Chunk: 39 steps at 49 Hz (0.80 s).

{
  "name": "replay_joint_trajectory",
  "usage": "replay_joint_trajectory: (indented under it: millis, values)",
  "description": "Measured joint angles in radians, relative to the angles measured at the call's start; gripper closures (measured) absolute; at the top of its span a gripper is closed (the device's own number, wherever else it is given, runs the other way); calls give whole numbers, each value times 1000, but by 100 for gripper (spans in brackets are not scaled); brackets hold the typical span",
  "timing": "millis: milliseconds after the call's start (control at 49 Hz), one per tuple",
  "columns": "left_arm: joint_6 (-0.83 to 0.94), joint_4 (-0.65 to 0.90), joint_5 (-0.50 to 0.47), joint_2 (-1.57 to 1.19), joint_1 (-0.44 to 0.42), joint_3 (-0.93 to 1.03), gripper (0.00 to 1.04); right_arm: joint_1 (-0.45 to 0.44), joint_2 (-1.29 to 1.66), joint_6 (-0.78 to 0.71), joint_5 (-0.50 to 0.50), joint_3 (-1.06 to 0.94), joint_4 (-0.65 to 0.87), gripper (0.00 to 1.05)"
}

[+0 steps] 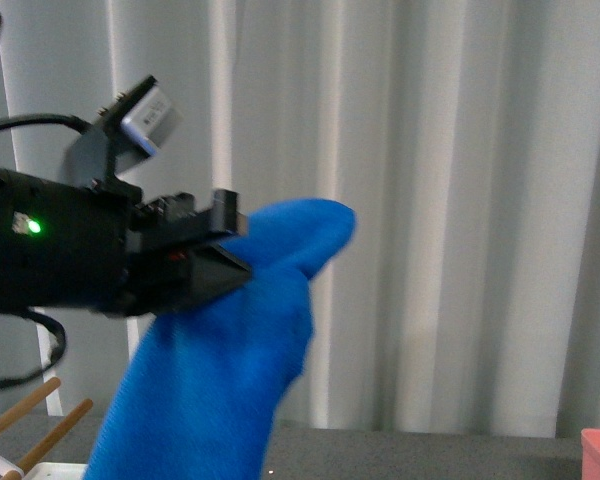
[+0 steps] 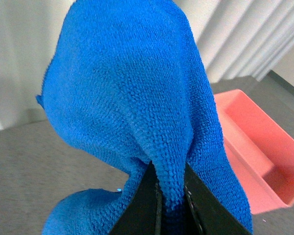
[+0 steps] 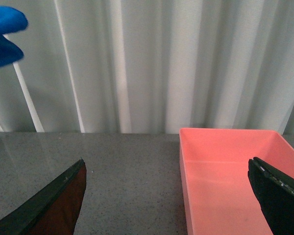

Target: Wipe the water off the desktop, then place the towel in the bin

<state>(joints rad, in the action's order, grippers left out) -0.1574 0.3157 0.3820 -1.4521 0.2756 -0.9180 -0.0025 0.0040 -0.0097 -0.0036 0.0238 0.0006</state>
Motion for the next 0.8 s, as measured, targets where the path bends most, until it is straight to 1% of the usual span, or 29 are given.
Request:
replay_joint_trajectory:
  millis: [41,122,184,265,429,449,469,510,531,571,633,673,714,735,796]
  values:
    - [-29,20,11,0,35,24,100,0,0,0,0,0,0,7]
    - [-55,43,10,0,78,44,100,0,0,0,0,0,0,7]
    - [-55,55,-21,-5,109,45,100,0,0,0,0,0,0,7]
    - [-50,54,-61,-16,124,45,100,0,0,0,0,0,0,7]
    - [-46,53,-69,-29,126,45,100,0,0,0,0,0,0,7]
    - [-46,53,-69,-29,126,45,100,-6,17,8,-24,11,-37,7]
    - [-46,53,-69,-29,126,45,100,-21,58,19,-77,47,-131,7]
    - [-46,53,-70,-29,126,45,100,-42,147,26,-142,97,-246,7]
    - [-46,53,-71,-29,126,45,100,-48,192,26,-171,116,-283,7]
    - [-46,53,-71,-29,127,45,100,-56,266,26,-210,133,-296,7]
    - [-45,53,-68,-29,129,45,100,-55,343,17,-281,144,-256,7]
    - [-45,53,-70,-29,129,45,100,-52,432,-3,-370,158,-174,7]
    - [-46,53,-72,-29,128,45,100,-44,499,-22,-404,170,-100,7]
    - [-46,53,-71,-29,128,45,100,-36,553,-36,-422,181,-40,7]
    - [-45,53,-71,-29,128,45,100,-21,649,-66,-464,205,50,7]
